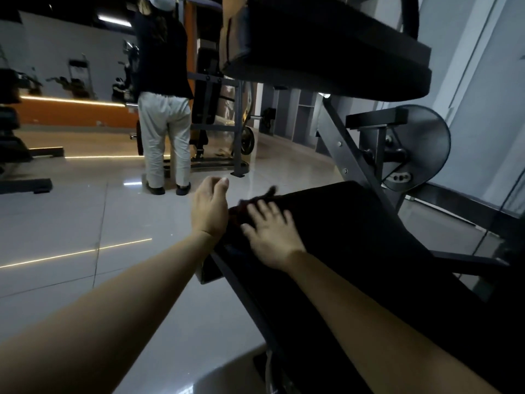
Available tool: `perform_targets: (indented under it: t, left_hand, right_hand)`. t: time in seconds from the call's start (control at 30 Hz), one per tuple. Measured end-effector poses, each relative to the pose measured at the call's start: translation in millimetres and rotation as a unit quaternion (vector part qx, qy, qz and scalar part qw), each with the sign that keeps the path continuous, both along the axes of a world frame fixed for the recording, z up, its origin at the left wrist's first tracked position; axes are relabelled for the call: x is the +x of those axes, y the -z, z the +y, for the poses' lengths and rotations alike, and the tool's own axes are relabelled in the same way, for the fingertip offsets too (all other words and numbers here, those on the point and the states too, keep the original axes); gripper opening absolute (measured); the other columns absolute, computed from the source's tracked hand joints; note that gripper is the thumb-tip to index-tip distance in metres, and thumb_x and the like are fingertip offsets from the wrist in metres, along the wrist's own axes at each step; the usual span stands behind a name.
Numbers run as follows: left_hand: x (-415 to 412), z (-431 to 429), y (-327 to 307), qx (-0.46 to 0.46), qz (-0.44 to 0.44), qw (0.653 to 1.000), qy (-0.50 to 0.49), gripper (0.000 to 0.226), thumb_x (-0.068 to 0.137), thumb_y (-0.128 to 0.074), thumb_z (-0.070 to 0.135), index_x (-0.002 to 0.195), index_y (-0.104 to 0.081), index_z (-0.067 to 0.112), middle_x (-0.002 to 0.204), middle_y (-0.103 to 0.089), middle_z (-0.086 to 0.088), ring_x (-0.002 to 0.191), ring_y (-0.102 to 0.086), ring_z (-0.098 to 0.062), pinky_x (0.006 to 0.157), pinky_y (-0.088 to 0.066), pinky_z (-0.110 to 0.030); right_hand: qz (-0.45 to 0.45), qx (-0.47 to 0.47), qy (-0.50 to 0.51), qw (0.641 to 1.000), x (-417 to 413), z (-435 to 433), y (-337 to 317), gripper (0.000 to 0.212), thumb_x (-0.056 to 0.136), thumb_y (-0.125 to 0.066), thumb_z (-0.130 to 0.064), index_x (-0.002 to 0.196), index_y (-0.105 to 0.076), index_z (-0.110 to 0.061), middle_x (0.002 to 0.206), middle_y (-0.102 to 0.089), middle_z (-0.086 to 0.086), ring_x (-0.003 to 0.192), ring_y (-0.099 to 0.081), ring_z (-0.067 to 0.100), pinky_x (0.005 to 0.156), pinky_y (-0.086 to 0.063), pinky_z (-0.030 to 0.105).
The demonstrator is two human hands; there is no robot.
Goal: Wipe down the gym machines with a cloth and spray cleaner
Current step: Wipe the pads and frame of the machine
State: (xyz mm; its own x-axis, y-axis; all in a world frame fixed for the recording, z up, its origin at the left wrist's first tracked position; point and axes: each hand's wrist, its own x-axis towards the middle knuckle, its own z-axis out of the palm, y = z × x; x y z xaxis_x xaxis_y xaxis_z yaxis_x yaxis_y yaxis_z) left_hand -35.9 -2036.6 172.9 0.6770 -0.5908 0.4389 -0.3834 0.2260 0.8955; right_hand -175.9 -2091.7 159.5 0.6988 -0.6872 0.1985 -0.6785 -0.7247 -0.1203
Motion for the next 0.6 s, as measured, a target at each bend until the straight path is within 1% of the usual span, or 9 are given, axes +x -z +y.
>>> perform_targets:
  t: [0.07,0.1,0.13,0.2,0.27,0.37,0.43,0.5,0.6]
  left_hand:
    - [11.3,16.6,-18.1,0.012,0.177,0.979,0.101,0.036,0.106,-0.04,0.038,0.099,-0.065,0.012,0.11,-0.066,-0.015,0.109,-0.062,-0.032,0.098,-0.046,-0.043]
    - [20.0,25.8,-23.0,0.035,0.212,0.97,0.115,0.038,0.107,-0.038,0.034,0.099,-0.065,0.01,0.116,-0.066,-0.019,0.112,-0.062,-0.032,0.101,-0.045,-0.043]
    - [26.5,35.4,-26.0,0.066,0.207,0.97,0.11,0.036,0.107,-0.038,0.029,0.101,-0.066,0.007,0.122,-0.066,-0.02,0.113,-0.061,-0.031,0.102,-0.044,-0.042]
    - [33.0,51.1,-22.8,0.12,0.139,0.979,0.09,0.03,0.106,-0.043,0.02,0.115,-0.066,0.003,0.13,-0.064,-0.019,0.114,-0.059,-0.027,0.092,-0.045,-0.035]
    - [27.5,61.5,-16.5,0.173,0.074,0.977,0.101,0.031,0.106,-0.046,0.018,0.127,-0.062,0.002,0.132,-0.061,-0.017,0.115,-0.056,-0.025,0.084,-0.042,-0.029]
    - [14.0,66.1,-6.5,0.226,0.005,0.965,0.13,0.035,0.107,-0.049,0.016,0.137,-0.056,0.001,0.138,-0.057,-0.015,0.124,-0.051,-0.024,0.096,-0.037,-0.029]
    - [8.5,70.6,-4.3,0.238,-0.028,0.962,0.132,0.032,0.107,-0.049,0.019,0.136,-0.057,0.008,0.137,-0.058,-0.009,0.13,-0.048,-0.024,0.102,-0.039,-0.031]
    - [8.1,76.1,0.9,0.247,-0.053,0.96,0.122,0.036,0.107,-0.051,0.023,0.141,-0.054,0.011,0.143,-0.056,-0.008,0.135,-0.046,-0.025,0.11,-0.039,-0.035]
    - [12.1,83.6,5.2,0.259,-0.069,0.958,0.106,0.053,0.105,-0.053,0.031,0.153,-0.042,0.009,0.155,-0.046,-0.013,0.142,-0.043,-0.028,0.12,-0.032,-0.046]
  right_hand:
    - [0.036,-0.042,-0.111,0.992,7.8,52.9,8.6,0.059,0.105,-0.029,-0.044,0.16,-0.018,-0.025,0.169,-0.001,-0.001,0.155,0.008,0.017,0.124,0.005,0.048]
    - [0.058,-0.075,-0.167,0.981,7.4,73.8,15.9,0.056,0.104,-0.031,-0.041,0.157,-0.027,-0.022,0.169,-0.007,-0.001,0.155,0.006,0.018,0.124,0.005,0.049]
    - [0.081,-0.11,-0.22,0.966,2.8,88.2,22.5,0.055,0.103,-0.033,-0.04,0.154,-0.034,-0.019,0.167,-0.018,0.001,0.155,-0.001,0.018,0.124,0.004,0.05]
    - [0.114,-0.162,-0.285,0.938,-14.5,92.3,29.5,0.058,0.103,-0.036,-0.042,0.155,-0.032,-0.017,0.163,-0.029,0.001,0.153,-0.015,0.017,0.124,0.003,0.048]
    - [0.102,-0.166,-0.29,0.937,-35.5,76.0,26.6,0.061,0.102,-0.038,-0.047,0.157,-0.029,-0.023,0.168,-0.016,0.0,0.154,-0.013,0.015,0.125,-0.001,0.043]
    - [0.074,-0.109,-0.225,0.966,-54.3,49.7,21.6,0.059,0.1,-0.027,-0.058,0.157,-0.018,-0.044,0.169,0.002,-0.008,0.155,-0.008,0.016,0.125,-0.003,0.039]
    - [0.036,-0.048,-0.143,0.988,-60.4,27.2,16.8,0.062,0.1,-0.028,-0.06,0.157,-0.012,-0.045,0.169,-0.001,-0.01,0.154,-0.012,0.016,0.125,-0.004,0.036]
    - [-0.008,-0.015,-0.022,1.0,-74.2,2.5,12.4,0.059,0.104,-0.035,-0.05,0.159,-0.02,-0.035,0.169,-0.009,-0.005,0.152,-0.02,0.018,0.122,-0.011,0.035]
    - [-0.065,0.035,0.154,0.985,-90.1,-12.5,-6.9,0.051,0.102,-0.045,-0.024,0.15,-0.041,-0.007,0.162,-0.029,0.012,0.145,-0.032,0.027,0.119,-0.023,0.039]
